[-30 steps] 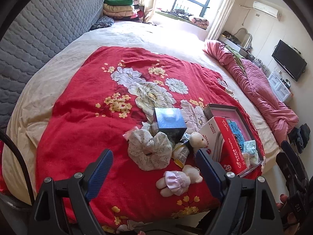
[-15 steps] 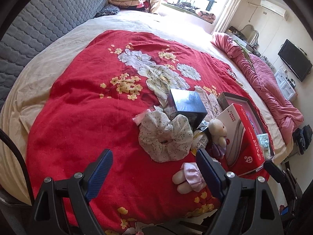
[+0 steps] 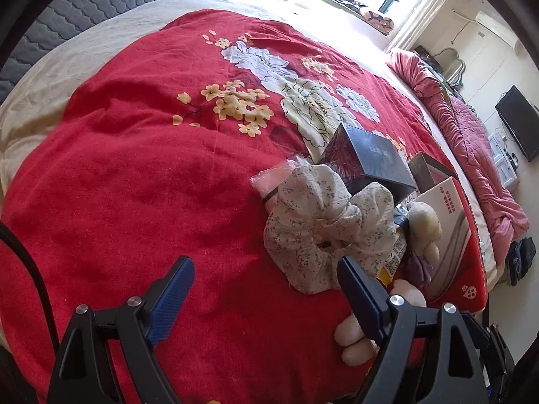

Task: Organize soft objects
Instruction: 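Grasp the white floral fabric scrunchie with the left gripper while the right grasps the cream plush bear, then carry the floral scrunchie with the left gripper while the right carries the plush bear over the tray, then lower and open the left gripper into the tray while the right releases the plush bear there, then move both grippers back from the tray toward the pile of soft items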

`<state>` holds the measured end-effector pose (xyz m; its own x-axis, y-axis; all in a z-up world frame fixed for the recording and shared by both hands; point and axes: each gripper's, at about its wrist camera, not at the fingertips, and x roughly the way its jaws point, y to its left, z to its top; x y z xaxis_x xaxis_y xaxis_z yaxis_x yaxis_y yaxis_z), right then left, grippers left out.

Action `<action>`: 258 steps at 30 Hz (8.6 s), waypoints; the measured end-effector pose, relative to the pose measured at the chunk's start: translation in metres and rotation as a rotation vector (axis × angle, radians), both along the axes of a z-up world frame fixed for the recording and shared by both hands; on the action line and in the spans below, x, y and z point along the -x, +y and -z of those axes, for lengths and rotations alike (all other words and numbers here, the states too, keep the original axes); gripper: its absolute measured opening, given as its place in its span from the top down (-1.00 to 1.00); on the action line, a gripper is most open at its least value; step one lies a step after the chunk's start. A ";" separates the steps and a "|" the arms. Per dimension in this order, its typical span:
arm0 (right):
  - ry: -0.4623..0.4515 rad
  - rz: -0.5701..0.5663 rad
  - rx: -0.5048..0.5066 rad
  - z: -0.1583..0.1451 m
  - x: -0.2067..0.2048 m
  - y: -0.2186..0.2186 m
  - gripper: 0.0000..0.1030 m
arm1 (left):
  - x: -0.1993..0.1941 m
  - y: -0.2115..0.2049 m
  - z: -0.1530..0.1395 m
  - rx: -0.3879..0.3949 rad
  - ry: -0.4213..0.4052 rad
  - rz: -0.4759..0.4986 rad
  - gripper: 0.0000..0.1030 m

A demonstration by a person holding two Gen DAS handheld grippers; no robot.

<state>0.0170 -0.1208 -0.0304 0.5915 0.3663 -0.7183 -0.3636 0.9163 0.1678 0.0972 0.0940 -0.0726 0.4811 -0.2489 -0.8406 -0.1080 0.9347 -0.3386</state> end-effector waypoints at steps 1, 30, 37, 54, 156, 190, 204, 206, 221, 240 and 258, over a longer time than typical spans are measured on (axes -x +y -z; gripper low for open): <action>0.009 0.003 -0.004 0.003 -0.002 0.000 -0.56 | -0.002 0.001 0.003 0.008 -0.001 -0.002 -0.67; 0.277 0.231 -0.153 0.063 -0.064 0.006 -0.68 | -0.026 0.002 0.030 0.150 -0.017 0.061 0.44; 0.251 0.179 -0.102 0.067 -0.073 0.014 -0.36 | -0.024 0.003 0.028 0.142 -0.030 0.073 0.69; 0.049 0.022 -0.060 0.031 -0.062 0.013 0.03 | 0.005 -0.002 -0.010 0.044 -0.158 0.072 0.72; -0.134 0.678 -0.074 -0.031 -0.017 -0.294 0.02 | -0.065 -0.357 -0.053 -0.155 -0.111 0.556 0.72; -0.063 0.515 -0.012 0.011 -0.048 -0.272 -0.03 | -0.079 -0.366 -0.035 -0.175 -0.067 0.553 0.72; -0.058 0.529 0.007 0.012 -0.048 -0.270 -0.12 | -0.080 -0.370 -0.035 -0.199 -0.051 0.554 0.48; -0.057 0.531 0.012 0.012 -0.048 -0.270 -0.14 | -0.080 -0.370 -0.035 -0.200 -0.050 0.556 0.47; -0.056 0.574 0.021 0.013 -0.047 -0.277 -0.41 | -0.074 -0.368 -0.047 -0.189 -0.081 0.567 0.00; -0.108 0.639 0.004 0.007 -0.040 -0.285 -0.43 | -0.060 -0.359 -0.073 -0.241 -0.148 0.544 -0.41; -0.155 0.683 -0.055 0.001 -0.031 -0.294 -0.43 | -0.043 -0.338 -0.100 -0.203 -0.198 0.525 -0.45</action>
<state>0.0484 -0.4147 -0.0314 0.7960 -0.0902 -0.5985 0.2669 0.9398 0.2133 0.1403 -0.2440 0.0270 0.4896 -0.3390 -0.8034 0.4326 0.8944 -0.1137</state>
